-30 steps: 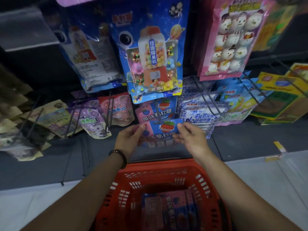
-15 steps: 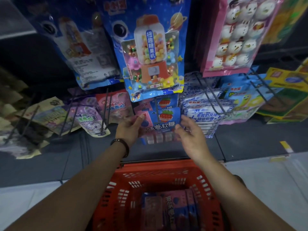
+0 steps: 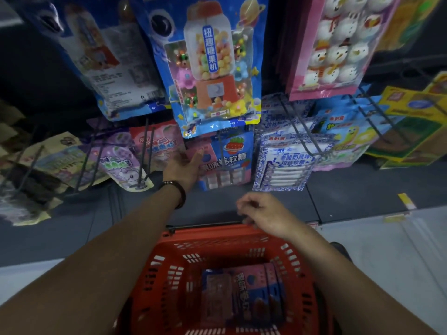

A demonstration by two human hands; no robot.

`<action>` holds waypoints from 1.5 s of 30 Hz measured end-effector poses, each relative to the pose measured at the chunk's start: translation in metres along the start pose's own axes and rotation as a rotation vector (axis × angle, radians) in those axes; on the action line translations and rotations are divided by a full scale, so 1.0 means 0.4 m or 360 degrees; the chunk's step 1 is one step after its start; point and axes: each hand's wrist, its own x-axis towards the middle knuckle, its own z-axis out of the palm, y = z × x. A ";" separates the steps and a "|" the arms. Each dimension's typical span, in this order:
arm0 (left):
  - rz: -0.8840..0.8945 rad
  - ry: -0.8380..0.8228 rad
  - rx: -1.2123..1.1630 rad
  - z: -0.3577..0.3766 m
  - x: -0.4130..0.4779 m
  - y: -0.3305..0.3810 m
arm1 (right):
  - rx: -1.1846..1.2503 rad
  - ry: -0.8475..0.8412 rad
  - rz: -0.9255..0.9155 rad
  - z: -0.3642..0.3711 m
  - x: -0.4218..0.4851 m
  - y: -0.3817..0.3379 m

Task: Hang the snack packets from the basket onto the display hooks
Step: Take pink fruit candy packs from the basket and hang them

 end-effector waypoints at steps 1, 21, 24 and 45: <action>0.0023 0.0035 0.0185 -0.008 0.001 -0.014 | -0.0094 -0.0041 0.0004 -0.002 -0.006 0.009; 0.0443 -0.1562 0.1681 -0.039 -0.366 -0.245 | -0.0789 -0.0402 0.1187 0.260 -0.127 0.521; 0.0456 -0.1603 0.1756 -0.038 -0.344 -0.259 | -0.0765 -0.0323 0.1272 0.326 -0.117 0.569; 0.0392 -0.1381 0.1746 -0.096 -0.320 -0.250 | -0.0019 -0.0196 0.0646 0.263 -0.140 0.346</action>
